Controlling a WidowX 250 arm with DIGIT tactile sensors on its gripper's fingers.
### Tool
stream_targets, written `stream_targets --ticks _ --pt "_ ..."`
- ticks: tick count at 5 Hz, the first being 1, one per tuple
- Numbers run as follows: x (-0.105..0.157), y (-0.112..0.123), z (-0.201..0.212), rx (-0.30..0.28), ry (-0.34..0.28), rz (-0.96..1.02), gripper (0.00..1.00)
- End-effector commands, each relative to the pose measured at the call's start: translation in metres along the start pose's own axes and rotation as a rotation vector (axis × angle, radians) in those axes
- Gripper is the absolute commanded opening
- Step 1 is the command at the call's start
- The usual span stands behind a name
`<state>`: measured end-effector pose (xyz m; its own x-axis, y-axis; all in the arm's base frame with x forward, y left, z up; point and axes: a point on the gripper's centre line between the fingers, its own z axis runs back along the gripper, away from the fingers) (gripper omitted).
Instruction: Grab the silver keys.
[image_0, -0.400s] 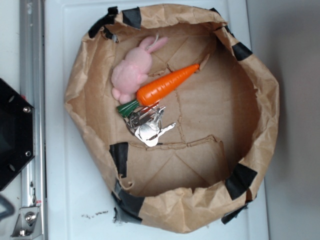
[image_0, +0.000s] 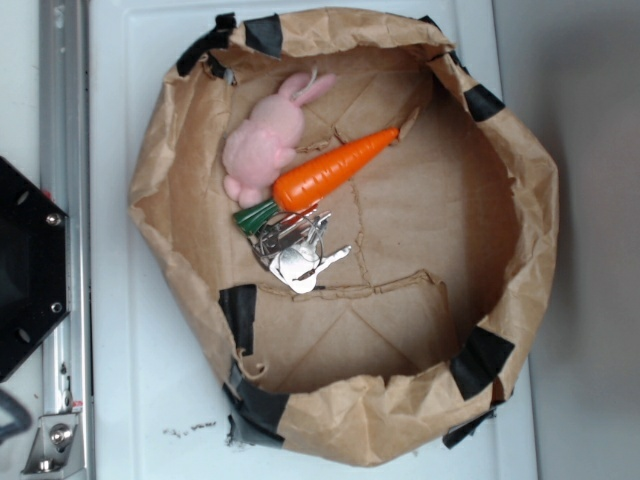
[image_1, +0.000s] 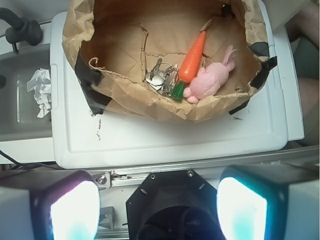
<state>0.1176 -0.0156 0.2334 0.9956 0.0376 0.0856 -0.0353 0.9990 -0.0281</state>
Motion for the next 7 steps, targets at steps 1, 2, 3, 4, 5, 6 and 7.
stream_targets --ticks 1,2,3,4,5,6,7 --pt "0.065 -0.012 -0.030 0.130 -0.102 -0.203 1.00" --pt "0.086 -0.016 -0.050 0.151 -0.057 -0.389 1.00" --pt "0.106 -0.008 -0.060 0.123 -0.064 -0.516 1.00" --pt "0.123 -0.002 -0.075 0.107 -0.077 -0.661 1.00" --pt "0.136 0.007 -0.092 0.084 -0.089 -0.740 1.00" --pt "0.139 0.008 -0.104 0.058 -0.103 -0.797 1.00" --pt "0.139 0.004 -0.115 0.049 -0.104 -0.865 1.00"
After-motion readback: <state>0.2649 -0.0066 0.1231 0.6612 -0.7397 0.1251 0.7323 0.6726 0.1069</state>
